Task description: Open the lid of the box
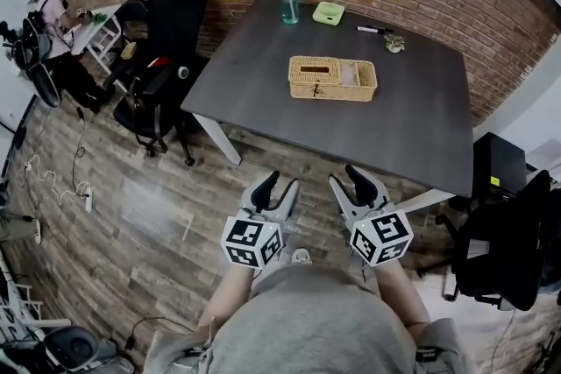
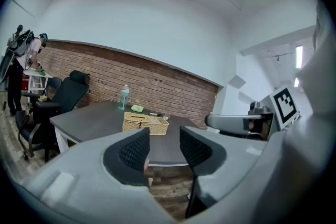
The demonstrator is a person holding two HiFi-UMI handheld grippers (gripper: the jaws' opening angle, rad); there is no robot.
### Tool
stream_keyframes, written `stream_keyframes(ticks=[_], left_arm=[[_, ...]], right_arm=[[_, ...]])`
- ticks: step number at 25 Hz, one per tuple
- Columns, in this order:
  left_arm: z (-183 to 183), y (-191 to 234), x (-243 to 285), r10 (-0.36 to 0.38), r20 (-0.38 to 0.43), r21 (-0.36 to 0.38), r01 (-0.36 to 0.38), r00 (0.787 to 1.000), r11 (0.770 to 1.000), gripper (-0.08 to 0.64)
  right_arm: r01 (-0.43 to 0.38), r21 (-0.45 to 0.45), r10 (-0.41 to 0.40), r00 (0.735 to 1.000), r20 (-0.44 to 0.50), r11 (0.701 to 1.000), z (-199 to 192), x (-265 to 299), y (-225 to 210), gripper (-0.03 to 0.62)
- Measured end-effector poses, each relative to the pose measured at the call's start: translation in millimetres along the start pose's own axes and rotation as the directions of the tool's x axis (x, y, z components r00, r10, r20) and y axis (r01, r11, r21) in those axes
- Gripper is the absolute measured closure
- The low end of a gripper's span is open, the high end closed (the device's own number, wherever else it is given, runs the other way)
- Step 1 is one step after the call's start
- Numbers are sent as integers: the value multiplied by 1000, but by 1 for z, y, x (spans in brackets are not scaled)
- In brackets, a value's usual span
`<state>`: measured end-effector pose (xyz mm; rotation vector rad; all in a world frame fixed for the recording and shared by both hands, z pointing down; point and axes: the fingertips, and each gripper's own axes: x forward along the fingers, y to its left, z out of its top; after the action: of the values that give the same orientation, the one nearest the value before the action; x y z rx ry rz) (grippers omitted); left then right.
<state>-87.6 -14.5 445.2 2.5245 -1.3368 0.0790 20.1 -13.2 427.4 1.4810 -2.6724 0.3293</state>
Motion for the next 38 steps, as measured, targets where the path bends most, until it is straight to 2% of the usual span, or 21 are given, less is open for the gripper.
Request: stream_keyframes(ticks=[10, 24, 31, 38], left_arm=[[8, 28, 24, -8, -11, 8, 8, 1000, 1000, 377], [7, 49, 43, 11, -18, -28, -12, 1000, 1000, 377], [5, 70, 64, 40, -25, -42, -41, 999, 998, 377], [18, 94, 107, 49, -32, -30, -49, 998, 998, 377]], right_arm=[[18, -2, -18, 1000, 2, 1000, 7, 34, -12, 428], [23, -12, -23, 999, -34, 1000, 2, 57, -31, 428], [17, -41, -18, 999, -45, 999, 3, 83, -51, 428], [21, -67, -24, 999, -40, 998, 15, 124, -86, 428]])
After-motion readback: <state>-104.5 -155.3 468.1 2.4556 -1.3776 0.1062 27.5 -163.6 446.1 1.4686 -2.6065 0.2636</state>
